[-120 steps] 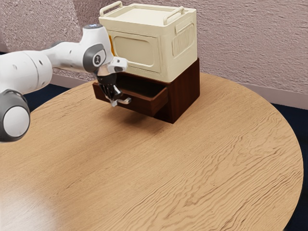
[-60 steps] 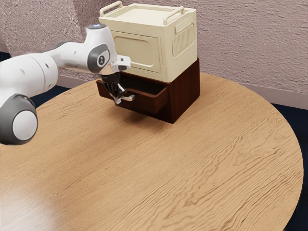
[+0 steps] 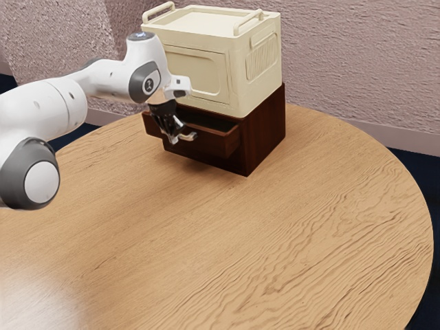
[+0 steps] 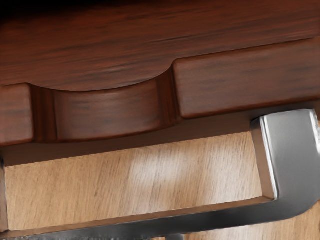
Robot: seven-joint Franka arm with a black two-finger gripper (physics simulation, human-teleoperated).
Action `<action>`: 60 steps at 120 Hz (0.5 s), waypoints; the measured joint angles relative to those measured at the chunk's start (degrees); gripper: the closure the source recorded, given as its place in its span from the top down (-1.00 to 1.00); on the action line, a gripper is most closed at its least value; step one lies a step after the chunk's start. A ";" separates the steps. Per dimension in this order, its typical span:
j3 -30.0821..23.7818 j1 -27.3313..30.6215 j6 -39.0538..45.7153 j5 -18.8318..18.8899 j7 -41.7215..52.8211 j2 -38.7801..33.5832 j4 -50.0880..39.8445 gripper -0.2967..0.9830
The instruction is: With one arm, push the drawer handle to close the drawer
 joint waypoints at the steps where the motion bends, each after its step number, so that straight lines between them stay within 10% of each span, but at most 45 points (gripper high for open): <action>1: 0.00 -0.01 0.04 0.00 -0.03 0.01 0.02 -0.66; 60: 0.06 -0.40 2.59 -1.02 -1.11 1.47 2.14 -0.69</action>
